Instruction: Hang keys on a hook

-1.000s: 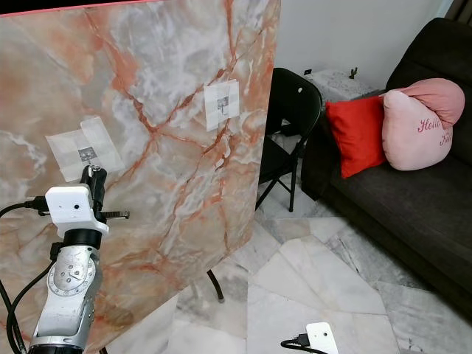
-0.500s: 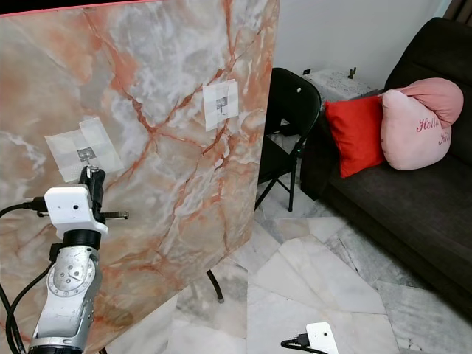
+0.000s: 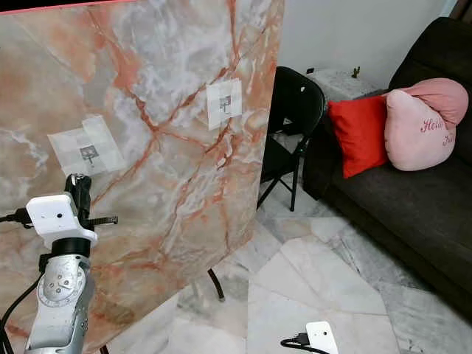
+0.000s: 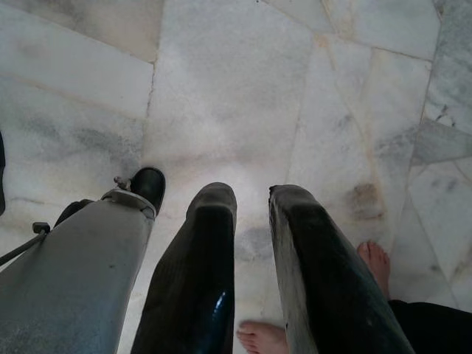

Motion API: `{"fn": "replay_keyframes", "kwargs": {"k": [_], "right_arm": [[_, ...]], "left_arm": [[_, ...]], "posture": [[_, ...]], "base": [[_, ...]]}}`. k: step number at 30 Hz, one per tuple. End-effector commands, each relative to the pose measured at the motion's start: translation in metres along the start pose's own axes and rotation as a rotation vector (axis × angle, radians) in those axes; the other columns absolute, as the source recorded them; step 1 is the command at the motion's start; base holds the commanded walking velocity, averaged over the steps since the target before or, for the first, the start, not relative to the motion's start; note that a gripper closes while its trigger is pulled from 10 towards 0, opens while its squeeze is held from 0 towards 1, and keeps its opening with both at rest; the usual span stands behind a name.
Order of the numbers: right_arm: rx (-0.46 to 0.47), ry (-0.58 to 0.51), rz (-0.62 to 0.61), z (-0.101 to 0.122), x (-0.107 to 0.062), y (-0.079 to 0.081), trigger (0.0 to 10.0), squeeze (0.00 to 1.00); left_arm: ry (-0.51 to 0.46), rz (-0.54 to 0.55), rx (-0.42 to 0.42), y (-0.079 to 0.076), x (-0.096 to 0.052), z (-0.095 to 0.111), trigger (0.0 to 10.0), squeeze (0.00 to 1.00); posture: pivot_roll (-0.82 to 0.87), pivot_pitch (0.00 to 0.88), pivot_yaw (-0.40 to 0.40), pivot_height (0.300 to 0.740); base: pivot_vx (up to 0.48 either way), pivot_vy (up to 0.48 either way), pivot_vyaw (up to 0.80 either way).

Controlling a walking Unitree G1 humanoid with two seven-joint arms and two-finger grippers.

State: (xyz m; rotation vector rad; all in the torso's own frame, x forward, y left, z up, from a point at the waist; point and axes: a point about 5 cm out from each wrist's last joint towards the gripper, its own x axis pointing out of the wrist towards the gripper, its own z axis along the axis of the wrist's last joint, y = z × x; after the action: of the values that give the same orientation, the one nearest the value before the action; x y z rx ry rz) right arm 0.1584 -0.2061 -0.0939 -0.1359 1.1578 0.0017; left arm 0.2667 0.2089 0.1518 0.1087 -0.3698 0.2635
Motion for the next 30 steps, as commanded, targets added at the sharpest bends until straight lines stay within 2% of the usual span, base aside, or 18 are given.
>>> {"fn": "replay_keyframes", "kwargs": {"k": [1, 9, 11, 19, 30], "right_arm": [[0.002, -0.013, -0.009, 0.004, 0.000, -0.003, 10.0, 0.00], [0.000, -0.013, -0.010, 0.004, 0.000, -0.003, 10.0, 0.00], [-0.001, -0.013, -0.009, 0.004, 0.000, -0.003, 10.0, 0.00], [0.002, -0.015, -0.008, 0.004, 0.000, -0.002, 10.0, 0.00], [0.006, -0.015, -0.008, 0.004, 0.000, -0.002, 10.0, 0.00]], "left_arm": [[-0.013, -0.003, -0.001, -0.001, -0.001, 0.003, 10.0, 0.00], [-0.047, -0.043, -0.017, -0.007, 0.001, 0.011, 10.0, 0.00], [-0.049, -0.092, 0.001, -0.013, 0.000, 0.011, 10.0, 0.00], [-0.022, -0.160, 0.043, -0.025, 0.000, 0.006, 10.0, 0.00], [-0.021, -0.040, 0.109, -0.012, 0.004, 0.006, 10.0, 0.00]], "posture": [[0.13, 0.000, -0.110, 0.740], [0.13, 0.000, -0.113, 0.740], [0.13, 0.000, -0.114, 0.740], [0.13, 0.000, -0.108, 0.740], [0.13, 0.000, -0.108, 0.740]], "base": [[0.000, 0.000, 0.00], [0.000, 0.000, 0.00], [0.000, 0.000, 0.00], [0.000, 0.000, 0.00], [0.000, 0.000, 0.00]]}}
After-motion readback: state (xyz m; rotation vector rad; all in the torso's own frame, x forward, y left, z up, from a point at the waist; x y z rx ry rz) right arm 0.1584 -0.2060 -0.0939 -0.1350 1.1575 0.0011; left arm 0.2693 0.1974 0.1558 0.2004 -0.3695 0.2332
